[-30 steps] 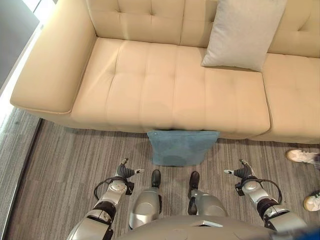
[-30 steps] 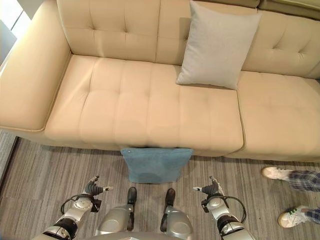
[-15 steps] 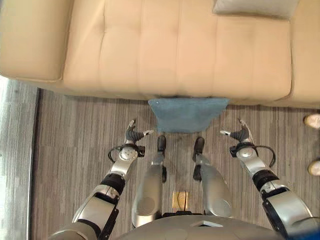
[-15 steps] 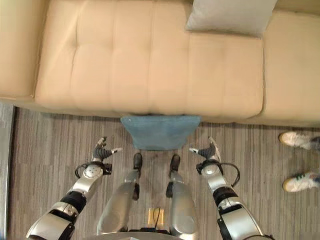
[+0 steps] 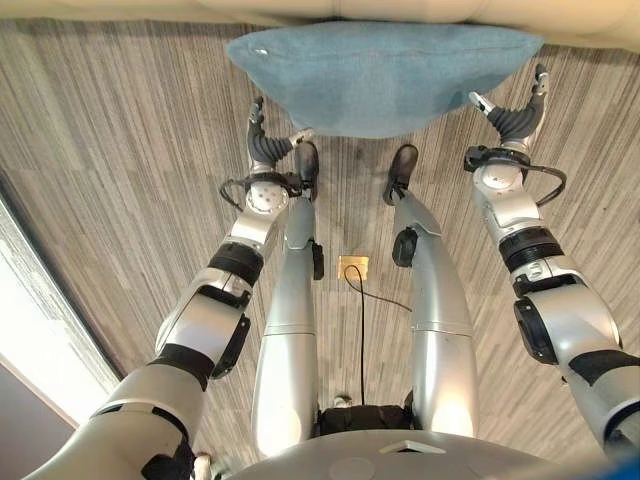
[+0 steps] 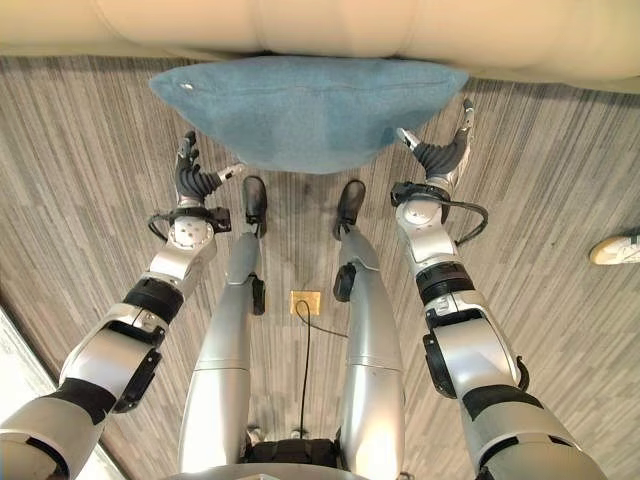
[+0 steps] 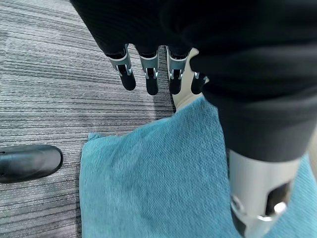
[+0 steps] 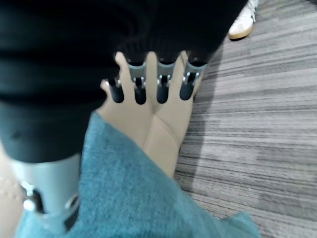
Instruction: Pick up all the scattered cushions and arrange them neatly on the sofa.
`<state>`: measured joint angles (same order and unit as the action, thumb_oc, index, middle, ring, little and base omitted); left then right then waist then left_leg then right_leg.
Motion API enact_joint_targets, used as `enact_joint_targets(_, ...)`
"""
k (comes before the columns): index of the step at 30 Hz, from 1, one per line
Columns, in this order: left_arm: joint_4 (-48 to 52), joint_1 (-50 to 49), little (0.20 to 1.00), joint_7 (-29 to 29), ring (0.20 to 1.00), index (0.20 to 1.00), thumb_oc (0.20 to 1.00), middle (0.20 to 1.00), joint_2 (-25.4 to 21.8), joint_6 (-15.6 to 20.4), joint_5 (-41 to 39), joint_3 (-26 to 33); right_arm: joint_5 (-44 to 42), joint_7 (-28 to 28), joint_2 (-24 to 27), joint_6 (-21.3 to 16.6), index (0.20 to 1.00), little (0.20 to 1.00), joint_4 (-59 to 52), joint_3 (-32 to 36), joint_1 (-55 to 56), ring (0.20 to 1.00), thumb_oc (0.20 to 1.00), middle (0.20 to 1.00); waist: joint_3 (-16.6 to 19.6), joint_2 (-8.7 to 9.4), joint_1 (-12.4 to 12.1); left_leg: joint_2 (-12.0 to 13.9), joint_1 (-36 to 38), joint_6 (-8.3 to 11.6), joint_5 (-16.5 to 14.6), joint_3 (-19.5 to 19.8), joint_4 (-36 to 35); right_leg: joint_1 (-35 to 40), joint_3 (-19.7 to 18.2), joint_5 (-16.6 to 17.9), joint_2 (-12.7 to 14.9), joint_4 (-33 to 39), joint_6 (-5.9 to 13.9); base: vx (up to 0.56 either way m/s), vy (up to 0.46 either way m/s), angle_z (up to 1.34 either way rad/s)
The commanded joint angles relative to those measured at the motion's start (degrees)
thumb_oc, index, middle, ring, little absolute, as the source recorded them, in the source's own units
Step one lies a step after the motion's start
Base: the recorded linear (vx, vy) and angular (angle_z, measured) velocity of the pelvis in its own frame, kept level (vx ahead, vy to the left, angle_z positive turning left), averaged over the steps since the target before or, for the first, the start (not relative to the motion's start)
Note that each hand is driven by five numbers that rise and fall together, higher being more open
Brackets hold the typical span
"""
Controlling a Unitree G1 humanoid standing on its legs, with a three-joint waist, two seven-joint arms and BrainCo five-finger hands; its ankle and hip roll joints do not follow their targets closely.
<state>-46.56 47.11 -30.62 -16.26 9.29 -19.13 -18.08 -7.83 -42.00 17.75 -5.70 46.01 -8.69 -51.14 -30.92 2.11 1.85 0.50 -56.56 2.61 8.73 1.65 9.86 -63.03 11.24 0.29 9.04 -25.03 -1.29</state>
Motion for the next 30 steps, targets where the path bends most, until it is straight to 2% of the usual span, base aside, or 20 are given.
enact_joint_targets(1,-0.5,-6.25,1.0,-3.05,1.0,1.0,1.0,1.0,1.33,1.57,-0.92,0.53,-2.81,-2.37,-0.06,-3.28,1.0,1.0,-0.14,-2.09,7.66,1.0,1.0,1.0,10.59,-0.86,0.1,0.46,-2.13,1.49,-9.3,0.72,4.79,2.51,-1.98,-0.34,1.53,6.77,8.69,0.03,-0.001,-0.04)
enact_joint_targets(12,-2.42,7.42,1.0,-4.27,1.0,1.0,1.0,1.0,0.42,0.28,-0.04,-3.98,-8.77,-1.14,-0.19,-5.38,1.0,1.0,3.09,-5.78,-4.97,1.0,1.0,1.0,9.9,-1.08,0.83,0.37,-9.38,1.31,-8.84,1.52,5.22,-5.46,-2.6,-0.05,1.35,4.98,9.19,0.01,-0.002,0.01)
enact_joint_targets(18,-4.45,15.89,1.0,-3.68,1.0,1.0,1.0,1.0,1.69,0.59,-2.19,-6.52,-11.39,0.89,-2.71,-5.57,1.0,1.0,4.59,-10.43,-13.28,1.0,1.0,1.0,10.09,-1.04,0.69,0.41,-11.7,1.0,-8.47,1.79,5.35,-7.91,-3.05,0.18,1.2,4.6,9.46,0.0,0.0,0.0)
enact_joint_targets(19,-4.17,16.44,0.956,-3.73,0.956,0.956,0.956,0.956,1.99,0.97,-3.06,-6.46,-11.85,1.16,-3.18,-5.76,0.849,0.849,4.37,-10.84,-13.81,0.849,0.849,0.849,10.2,-1.04,0.64,0.3,-11.79,1.02,-8.38,1.84,5.24,-8.02,-3.1,0.2,1.08,4.66,9.45,0.0,0.0,0.0)
enact_joint_targets(20,-3.49,17.4,0.448,-3.56,0.448,0.448,0.448,0.448,2.72,2.1,-4.79,-6.47,-12.61,1.88,-3.9,-6.43,0.2,0.2,3.63,-11.54,-15.02,0.2,0.2,0.2,10.56,-1.05,0.58,0.14,-11.8,1.09,-8.21,2.0,4.86,-8.19,-3.12,0.36,1.01,4.82,9.49,0.0,0.0,0.0)
enact_joint_targets(21,-2.94,17.78,0.2,-3.46,0.2,0.2,0.2,0.2,2.84,2.5,-5.53,-6.53,-12.82,2.22,-4.11,-6.82,0.2,0.2,2.94,-11.83,-15.31,0.2,0.2,0.2,10.73,-1.02,0.6,0.04,-11.81,1.18,-8.07,2.09,4.79,-8.18,-3.12,0.39,0.94,4.93,9.49,0.0,0.0,0.0)
enact_joint_targets(27,2.77,17.01,0.2,-2.56,0.2,0.2,0.2,0.2,1.83,4.89,-7.52,-4.67,-13.84,4.44,-4.47,-9.81,0.2,0.2,-2.74,-10.7,-13.82,0.2,0.2,0.2,13.15,-1.13,0.62,-0.38,-9.72,1.91,-7.4,2.28,3.19,-6.64,-3.03,0.36,0.07,5.43,9.29,0.0,0.0,0.0)
enact_joint_targets(29,9.38,11.89,0.2,-1.79,0.2,0.2,0.2,0.2,1.88,5.41,-5.67,-2.62,-12.26,5.42,-3.9,-10.75,0.2,0.2,-7.75,-8.83,-9.0,0.2,0.2,0.2,13.72,-1.36,0.35,-0.57,-5.93,2.24,-7.42,2.15,2.25,-3.24,-2.59,0.15,-0.04,5.68,9.26,0.0,0.0,0.0)
enact_joint_targets(30,9.6,11.62,0.2,-1.83,0.2,0.2,0.2,0.2,1.92,5.32,-5.58,-2.62,-12.21,5.4,-3.91,-10.69,0.2,0.2,-7.94,-8.84,-8.74,0.2,0.2,0.2,13.69,-1.37,0.33,-0.56,-5.7,2.24,-7.42,2.15,2.17,-3.02,-2.58,0.16,-0.05,5.74,9.26,0.0,0.0,0.0)
